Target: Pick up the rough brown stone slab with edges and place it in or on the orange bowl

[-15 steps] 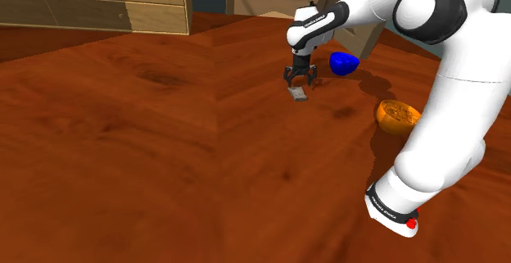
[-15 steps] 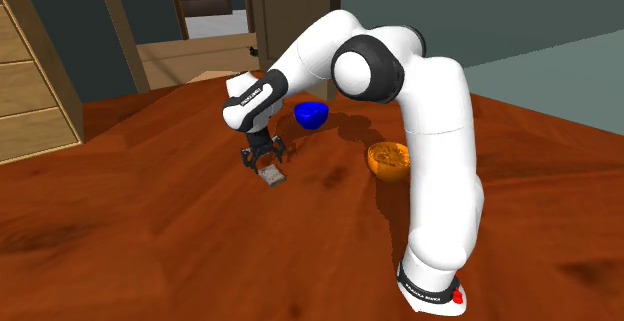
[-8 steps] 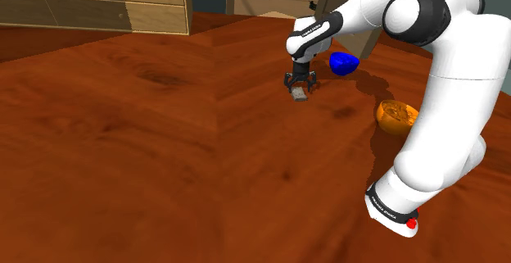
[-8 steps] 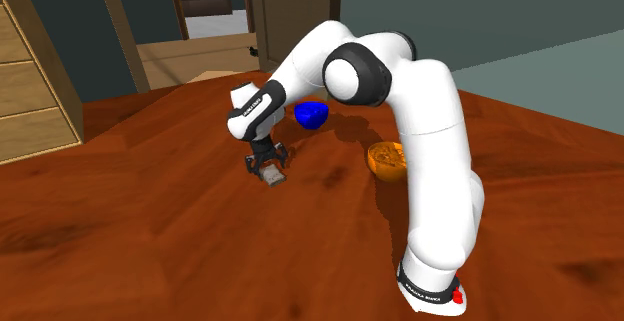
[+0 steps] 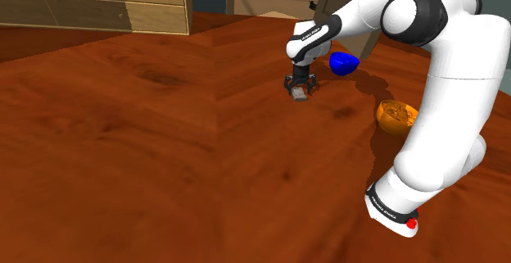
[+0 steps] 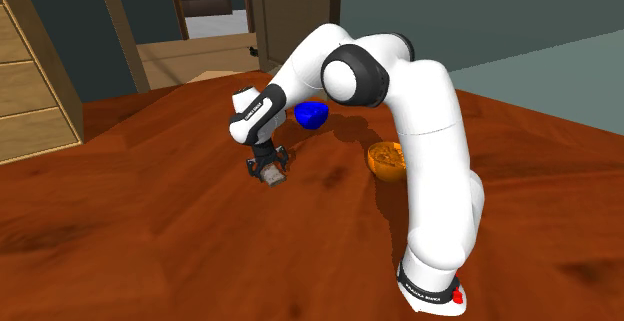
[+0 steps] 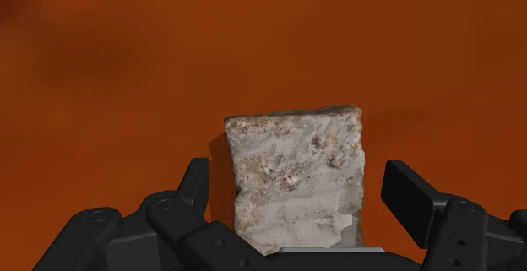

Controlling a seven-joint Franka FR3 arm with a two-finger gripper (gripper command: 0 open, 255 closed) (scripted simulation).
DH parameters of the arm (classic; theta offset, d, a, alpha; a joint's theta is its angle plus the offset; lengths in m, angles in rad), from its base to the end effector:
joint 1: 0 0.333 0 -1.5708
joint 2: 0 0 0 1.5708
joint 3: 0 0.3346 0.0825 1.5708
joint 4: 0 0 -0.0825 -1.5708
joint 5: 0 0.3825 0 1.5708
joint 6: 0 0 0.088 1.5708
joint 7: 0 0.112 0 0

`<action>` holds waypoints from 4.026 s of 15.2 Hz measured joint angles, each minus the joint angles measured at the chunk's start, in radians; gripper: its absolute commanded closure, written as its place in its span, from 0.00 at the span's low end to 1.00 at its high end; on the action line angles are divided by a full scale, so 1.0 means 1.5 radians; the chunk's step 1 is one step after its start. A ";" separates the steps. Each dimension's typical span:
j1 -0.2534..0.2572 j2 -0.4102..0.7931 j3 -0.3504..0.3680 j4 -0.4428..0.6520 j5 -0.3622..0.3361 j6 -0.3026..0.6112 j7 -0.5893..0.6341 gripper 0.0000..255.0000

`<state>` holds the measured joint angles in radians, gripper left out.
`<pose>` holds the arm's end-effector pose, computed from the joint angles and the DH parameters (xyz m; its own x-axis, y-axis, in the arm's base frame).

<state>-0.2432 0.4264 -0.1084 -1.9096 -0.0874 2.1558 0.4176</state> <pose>0.5756 -0.2118 0.2738 0.7467 -0.6540 -0.1214 -0.6332 -0.7547 0.1716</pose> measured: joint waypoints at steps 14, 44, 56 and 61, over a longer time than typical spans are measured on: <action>0.000 -0.011 -0.001 0.003 0.000 -0.015 -0.002 1.00; 0.006 -0.127 -0.003 0.117 -0.004 -0.243 -0.018 1.00; -0.056 -0.327 -0.061 -0.124 -0.053 -0.187 -0.114 1.00; -0.090 -0.395 -0.097 -0.201 -0.085 -0.168 -0.165 1.00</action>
<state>-0.3783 -0.1665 -0.2533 -2.2108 -0.2152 1.9040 0.1698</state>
